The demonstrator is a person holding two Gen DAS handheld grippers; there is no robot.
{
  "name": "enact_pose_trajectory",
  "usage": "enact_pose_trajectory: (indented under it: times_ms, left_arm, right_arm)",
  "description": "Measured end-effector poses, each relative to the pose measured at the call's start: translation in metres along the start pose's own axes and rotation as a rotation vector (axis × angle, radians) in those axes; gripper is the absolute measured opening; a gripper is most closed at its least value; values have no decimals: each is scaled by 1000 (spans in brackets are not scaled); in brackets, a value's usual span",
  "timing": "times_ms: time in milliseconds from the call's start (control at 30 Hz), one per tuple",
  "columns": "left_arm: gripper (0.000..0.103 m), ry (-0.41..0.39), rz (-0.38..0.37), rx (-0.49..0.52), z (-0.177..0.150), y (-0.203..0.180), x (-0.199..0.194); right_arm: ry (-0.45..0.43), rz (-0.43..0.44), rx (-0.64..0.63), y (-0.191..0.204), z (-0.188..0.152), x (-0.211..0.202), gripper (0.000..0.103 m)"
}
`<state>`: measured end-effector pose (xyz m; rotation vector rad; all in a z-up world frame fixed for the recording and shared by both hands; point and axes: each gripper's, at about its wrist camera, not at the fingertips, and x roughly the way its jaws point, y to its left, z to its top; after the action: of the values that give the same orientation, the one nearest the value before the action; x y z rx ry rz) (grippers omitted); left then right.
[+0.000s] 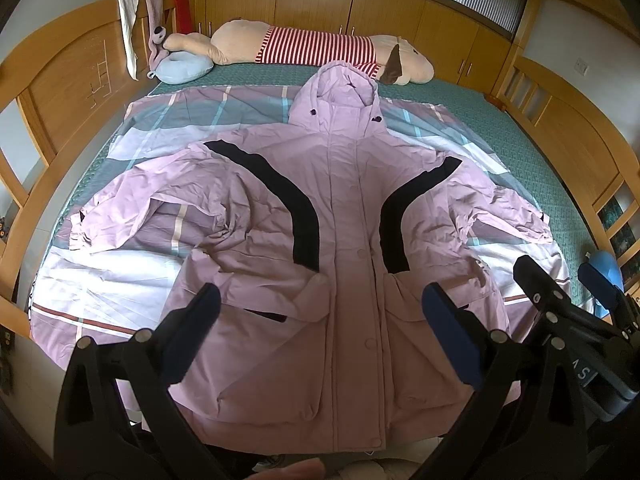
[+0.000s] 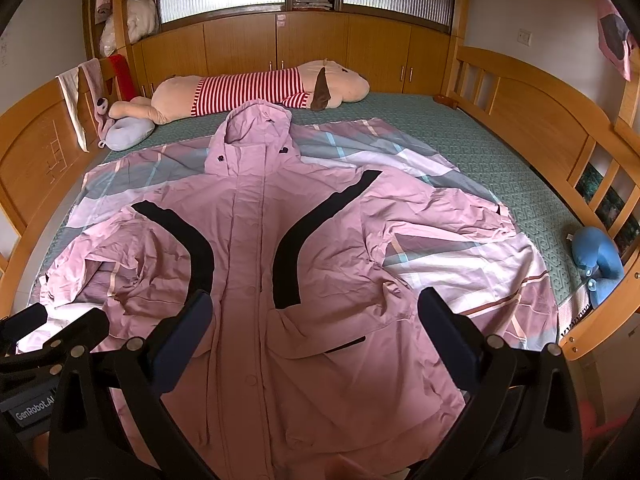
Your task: Fold large clothes
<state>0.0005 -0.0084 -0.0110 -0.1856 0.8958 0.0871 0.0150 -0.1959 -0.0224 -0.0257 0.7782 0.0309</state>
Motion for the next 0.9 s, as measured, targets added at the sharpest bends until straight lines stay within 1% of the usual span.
enact_pose_trajectory:
  times_ms: [433,467,900]
  left_arm:
    - [101,0,11,5,-7,-2,9]
    - [101,2,9,6,-3,1,2]
    - [101,3,10,8,-2,2,1]
  right_arm:
    - [2,1,0,-2,-1,0,102]
    - [2,1,-1,-1,0,0,102]
    - [4,-2,-1,-2,-2,1,102]
